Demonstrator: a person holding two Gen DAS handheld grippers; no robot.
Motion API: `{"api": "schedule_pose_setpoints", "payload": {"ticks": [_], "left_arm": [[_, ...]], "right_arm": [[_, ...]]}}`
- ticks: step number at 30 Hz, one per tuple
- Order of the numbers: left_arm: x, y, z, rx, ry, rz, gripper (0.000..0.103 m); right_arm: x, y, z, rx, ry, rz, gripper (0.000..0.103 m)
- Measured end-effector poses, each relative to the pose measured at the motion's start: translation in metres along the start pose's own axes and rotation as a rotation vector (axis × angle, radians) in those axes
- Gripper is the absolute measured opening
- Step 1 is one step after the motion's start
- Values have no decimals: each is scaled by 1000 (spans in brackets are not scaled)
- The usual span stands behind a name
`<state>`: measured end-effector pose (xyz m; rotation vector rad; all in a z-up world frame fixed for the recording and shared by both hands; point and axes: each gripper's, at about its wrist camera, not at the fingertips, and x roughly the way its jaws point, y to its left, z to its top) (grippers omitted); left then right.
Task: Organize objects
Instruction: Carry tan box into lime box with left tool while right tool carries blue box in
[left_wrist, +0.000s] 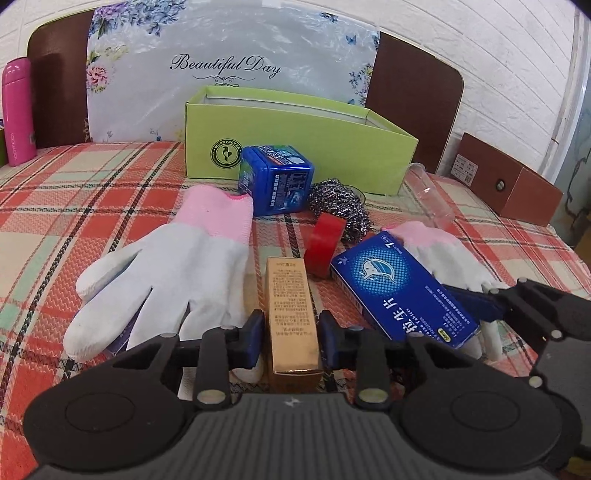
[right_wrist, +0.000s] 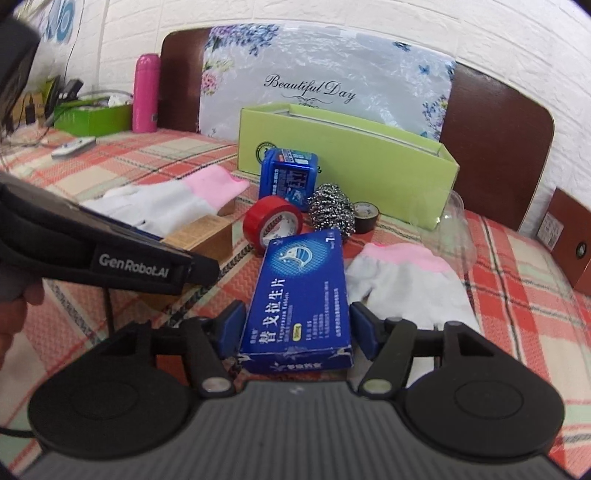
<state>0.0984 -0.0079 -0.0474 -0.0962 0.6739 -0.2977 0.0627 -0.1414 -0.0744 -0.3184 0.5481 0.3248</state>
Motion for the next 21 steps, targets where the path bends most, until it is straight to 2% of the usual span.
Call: {"api": "schedule_pose_setpoints", "payload": {"ticks": [5,6,8,14,21], "left_arm": [[0,-1,-1,5,-3,3,34],[0,-1,-2,5,-3,2,32],[0,-1,-2,6,-4,13,25],[-8,1,-2,-11,-6,-4,25],[-27,-2,7,-9,-41,-32,25]], "right_arm": [[5,7,2,-46,-3,-28,64],[4,7,1,-49,-7,-31,58],[2,6,1,-42,-14,-37,58],[-13,-4,1,40,-34,6,57],[-41,-29,9,165,-100,61,57]]}}
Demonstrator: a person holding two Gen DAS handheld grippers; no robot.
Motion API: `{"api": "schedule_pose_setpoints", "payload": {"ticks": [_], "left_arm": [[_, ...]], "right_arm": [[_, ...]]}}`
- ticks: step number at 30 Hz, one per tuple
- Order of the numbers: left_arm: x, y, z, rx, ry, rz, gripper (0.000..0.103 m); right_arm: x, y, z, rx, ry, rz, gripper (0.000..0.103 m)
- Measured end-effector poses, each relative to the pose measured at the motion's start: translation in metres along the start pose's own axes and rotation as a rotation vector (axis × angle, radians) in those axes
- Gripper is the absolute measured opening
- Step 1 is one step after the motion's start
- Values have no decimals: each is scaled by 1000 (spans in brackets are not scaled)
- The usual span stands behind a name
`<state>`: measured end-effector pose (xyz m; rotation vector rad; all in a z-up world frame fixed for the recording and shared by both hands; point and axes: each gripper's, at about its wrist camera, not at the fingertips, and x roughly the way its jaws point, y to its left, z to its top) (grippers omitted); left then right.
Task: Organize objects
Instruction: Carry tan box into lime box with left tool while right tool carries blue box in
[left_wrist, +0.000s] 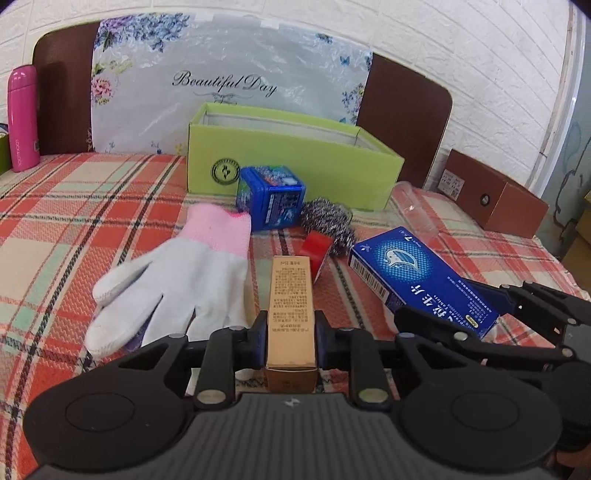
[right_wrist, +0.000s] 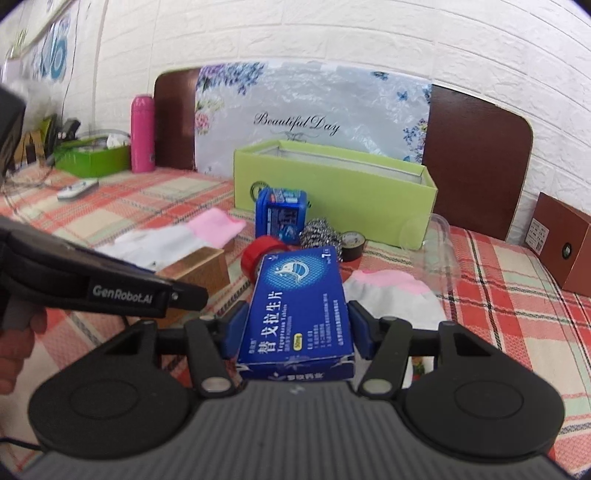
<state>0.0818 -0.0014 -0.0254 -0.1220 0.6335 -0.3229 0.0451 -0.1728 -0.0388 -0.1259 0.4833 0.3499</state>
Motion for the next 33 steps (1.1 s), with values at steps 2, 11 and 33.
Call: {"api": "schedule_pose_setpoints", "payload": {"ticks": [2,11,33], "left_arm": [[-4,-1,8,6,-19,-7,25],[-5,-7,62,43,-102,-54,25],[128,12,200,-13,-73,55,25]], "right_arm": [[-5,-9,6,43,-22,22,57],[2,-50,41,128,-95,13,57],[170,-115,148,135,-52,-159,57]]}}
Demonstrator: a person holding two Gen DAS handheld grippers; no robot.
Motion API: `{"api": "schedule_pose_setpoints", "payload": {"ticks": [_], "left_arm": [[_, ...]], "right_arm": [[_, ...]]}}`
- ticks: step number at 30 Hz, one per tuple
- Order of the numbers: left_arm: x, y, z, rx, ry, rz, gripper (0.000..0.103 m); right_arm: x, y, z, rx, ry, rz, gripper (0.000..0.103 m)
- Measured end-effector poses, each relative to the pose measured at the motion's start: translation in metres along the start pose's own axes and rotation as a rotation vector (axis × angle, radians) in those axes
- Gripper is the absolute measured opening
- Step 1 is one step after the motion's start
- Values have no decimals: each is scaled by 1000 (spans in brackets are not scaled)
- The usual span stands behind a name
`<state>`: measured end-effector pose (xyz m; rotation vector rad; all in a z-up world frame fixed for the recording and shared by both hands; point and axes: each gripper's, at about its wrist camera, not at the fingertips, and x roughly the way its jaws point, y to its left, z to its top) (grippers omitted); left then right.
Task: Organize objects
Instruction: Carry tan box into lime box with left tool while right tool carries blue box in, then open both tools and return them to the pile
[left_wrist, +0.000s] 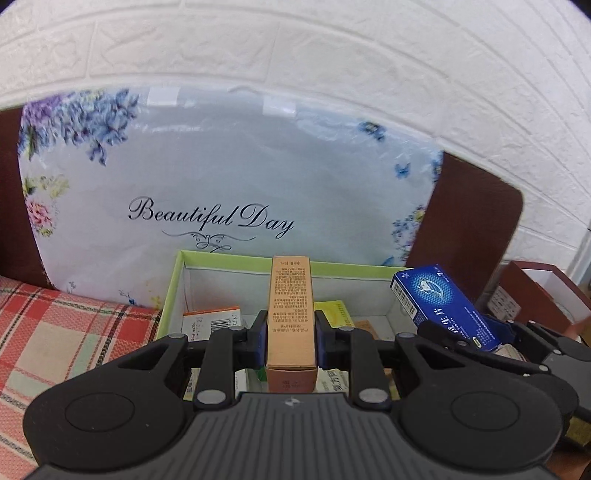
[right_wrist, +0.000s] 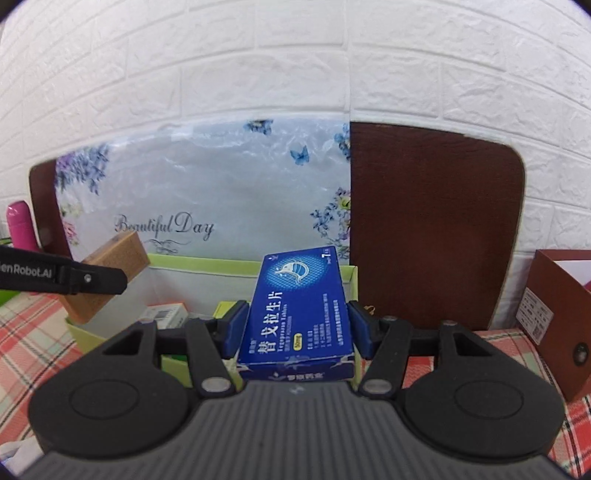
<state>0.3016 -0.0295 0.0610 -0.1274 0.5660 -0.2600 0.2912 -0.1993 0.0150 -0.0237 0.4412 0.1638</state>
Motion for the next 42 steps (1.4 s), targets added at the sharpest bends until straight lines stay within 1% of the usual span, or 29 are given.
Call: {"api": "schedule_pose_setpoints", "payload": {"ticks": [3,6,7,8,9,10,11,12,14,15,16,18,23,26,30,33,36,39,42], "left_arm": [[19,5,0,-6,16,13,25],[32,9,-1,-16,15,8,25],[35,10,-1,-18,5,10,25],[37,12,-2,-15,-6,14,30],[38,13,-2,-12,-7,20,51],[40,14,-3,-14,-8,37,75],[39,16,-5,-20,-22,60,80],[37,17,-7,-18,-40,71,80],[35,21,-7,-10,-42,68,80],[34,23,-8,-16,-38,71,80],[32,23,-8,-20,-35,73,80],[26,23,-9,-18,-42,70,80],[-3,10,-14,4,-71,61,80],[-32,6,-21,-4,-96,41,81],[-72,2,-35,-14,-99,9,82],[-102,-3,-51,-6,-106,1,82],[-130,-8,-73,17,-109,9,82],[-151,-12,-97,40,-105,-1,82],[-166,-13,-120,31,-96,-9,82]], "right_arm": [[21,2,-2,0,24,-15,57],[39,2,-4,-11,37,-21,57],[44,3,-5,-20,40,-23,57],[49,4,-6,-31,43,-26,57],[54,5,-8,-46,46,-28,61],[58,6,-11,-69,61,-26,73],[59,7,-14,-97,65,-14,75],[57,9,-17,-125,53,-13,77],[48,10,-19,-140,10,-16,80],[42,10,-19,-140,-14,-15,86],[35,11,-19,-136,-41,-33,95],[20,12,-19,-137,-95,-64,101],[-12,9,-17,-105,-119,-45,103],[-39,5,-19,-72,-136,-31,103],[-83,0,-27,-23,-170,-27,103],[-116,0,-41,-13,-205,-48,103],[-143,3,-56,-22,-218,-58,103],[-167,5,-75,-23,-215,-60,103],[-185,5,-95,-3,-195,-68,103]]}}
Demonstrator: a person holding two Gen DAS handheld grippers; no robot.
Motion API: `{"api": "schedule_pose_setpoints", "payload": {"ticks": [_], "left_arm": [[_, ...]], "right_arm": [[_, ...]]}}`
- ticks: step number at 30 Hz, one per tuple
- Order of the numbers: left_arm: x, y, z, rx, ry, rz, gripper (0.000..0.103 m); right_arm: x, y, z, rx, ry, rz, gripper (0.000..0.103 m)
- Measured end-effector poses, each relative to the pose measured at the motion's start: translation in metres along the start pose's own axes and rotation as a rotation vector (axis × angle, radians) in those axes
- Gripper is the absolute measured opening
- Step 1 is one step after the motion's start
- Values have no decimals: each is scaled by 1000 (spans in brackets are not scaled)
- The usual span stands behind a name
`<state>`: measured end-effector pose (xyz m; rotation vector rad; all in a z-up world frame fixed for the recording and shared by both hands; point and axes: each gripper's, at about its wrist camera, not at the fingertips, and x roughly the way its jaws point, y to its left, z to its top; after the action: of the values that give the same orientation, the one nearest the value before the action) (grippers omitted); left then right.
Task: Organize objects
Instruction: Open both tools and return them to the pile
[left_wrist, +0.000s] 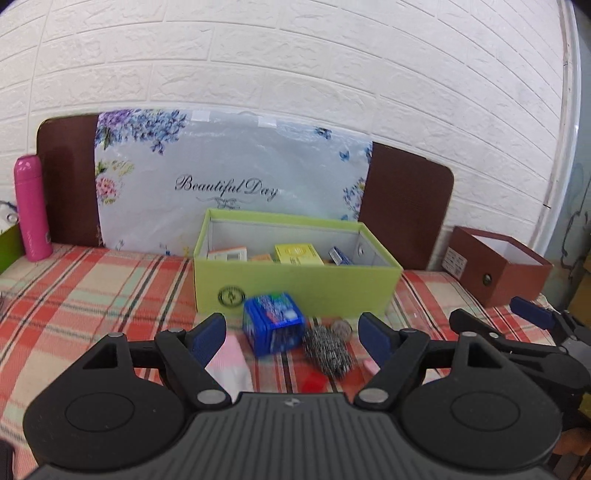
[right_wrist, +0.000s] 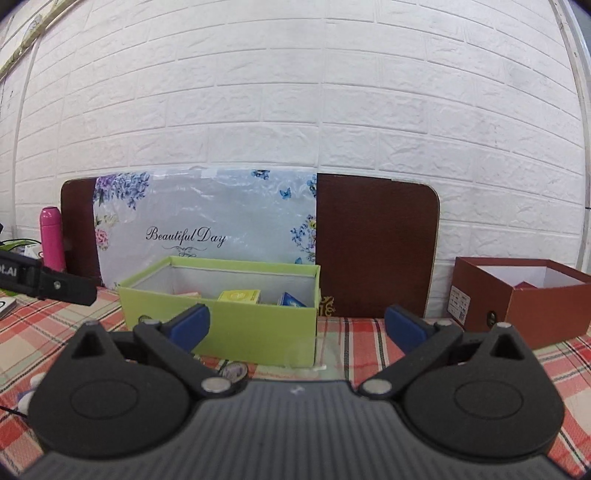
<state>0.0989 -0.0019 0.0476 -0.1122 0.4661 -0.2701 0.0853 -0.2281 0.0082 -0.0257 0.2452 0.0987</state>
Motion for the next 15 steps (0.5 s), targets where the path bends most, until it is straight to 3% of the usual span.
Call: {"api": "schedule_pose_setpoints", "payload": {"ticks": [6,15], "left_arm": [[-14,7,-44,-80,68,-5,82],[-9,27,-84,-119,146,102,82]], "right_arm": [[-22,1,-33,26,62,-19,103],[-16,5,-73,44,205,-14,103]]}}
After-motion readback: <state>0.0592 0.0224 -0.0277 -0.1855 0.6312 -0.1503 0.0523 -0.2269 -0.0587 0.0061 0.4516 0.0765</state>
